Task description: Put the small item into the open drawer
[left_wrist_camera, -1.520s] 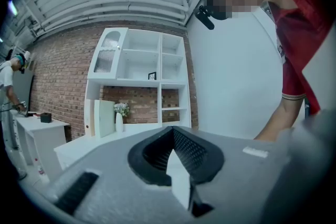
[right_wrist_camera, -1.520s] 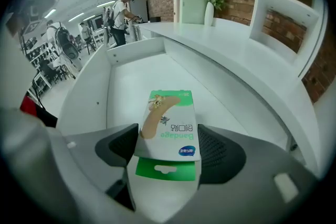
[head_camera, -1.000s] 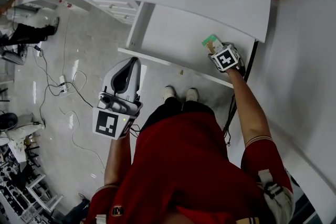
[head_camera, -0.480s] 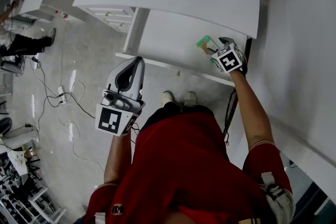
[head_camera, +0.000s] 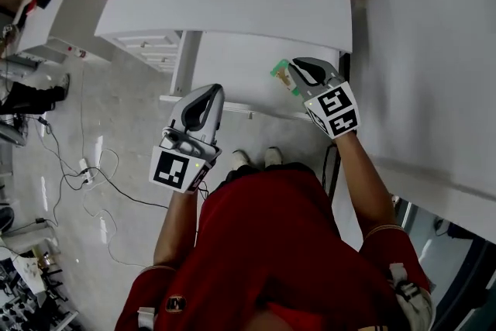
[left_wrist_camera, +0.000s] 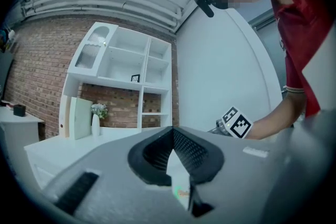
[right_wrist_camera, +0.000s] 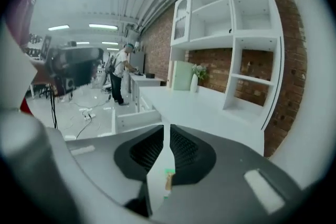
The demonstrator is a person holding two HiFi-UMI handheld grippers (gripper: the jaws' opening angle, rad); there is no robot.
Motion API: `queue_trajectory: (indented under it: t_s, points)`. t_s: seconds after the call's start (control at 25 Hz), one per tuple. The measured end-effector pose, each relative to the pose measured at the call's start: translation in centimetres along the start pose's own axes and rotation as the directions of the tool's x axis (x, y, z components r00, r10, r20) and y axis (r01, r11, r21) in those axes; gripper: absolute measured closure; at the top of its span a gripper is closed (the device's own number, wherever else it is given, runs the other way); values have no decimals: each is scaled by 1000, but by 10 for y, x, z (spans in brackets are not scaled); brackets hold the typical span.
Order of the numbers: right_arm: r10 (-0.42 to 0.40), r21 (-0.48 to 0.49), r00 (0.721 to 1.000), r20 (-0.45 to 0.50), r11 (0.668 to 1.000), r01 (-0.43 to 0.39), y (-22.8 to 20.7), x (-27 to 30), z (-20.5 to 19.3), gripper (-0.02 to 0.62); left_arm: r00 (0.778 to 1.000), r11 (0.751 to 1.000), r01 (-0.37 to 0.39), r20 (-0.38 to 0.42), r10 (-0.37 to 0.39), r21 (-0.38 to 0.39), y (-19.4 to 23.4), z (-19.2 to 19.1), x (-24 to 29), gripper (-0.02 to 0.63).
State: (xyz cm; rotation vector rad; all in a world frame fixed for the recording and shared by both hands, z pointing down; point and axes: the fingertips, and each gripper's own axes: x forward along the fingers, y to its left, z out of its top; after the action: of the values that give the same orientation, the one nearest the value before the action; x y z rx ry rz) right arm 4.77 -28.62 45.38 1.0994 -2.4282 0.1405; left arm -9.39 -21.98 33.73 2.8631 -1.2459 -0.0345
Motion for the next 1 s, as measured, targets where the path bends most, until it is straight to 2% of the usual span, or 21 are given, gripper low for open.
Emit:
queue_trajectory:
  t_s: [0.16,0.32,0.48,0.76,1.0]
  points:
    - [4,45,991,133,999,-10,35,-30,35,580,998,998,56,14,-56,-4,-14,3,8,606]
    - [-10,116,971,241,993,-18,61,-52,58,583,994,995,102,31,-101,-7,-25,6,11,606]
    - [-19,149,947,320,988,-31,72,-66,76,583,990,991,132,48,-131,-11,-30,12,13,606]
    - [-38,140,920,390,990,-18,82,-77,90,583,985,986,164,57,-163,-25,-31,14,12,606]
    - [-65,147,915,397,989,6,81,-76,92,584,983,984,177,55,-174,-37,-26,12,14,606]
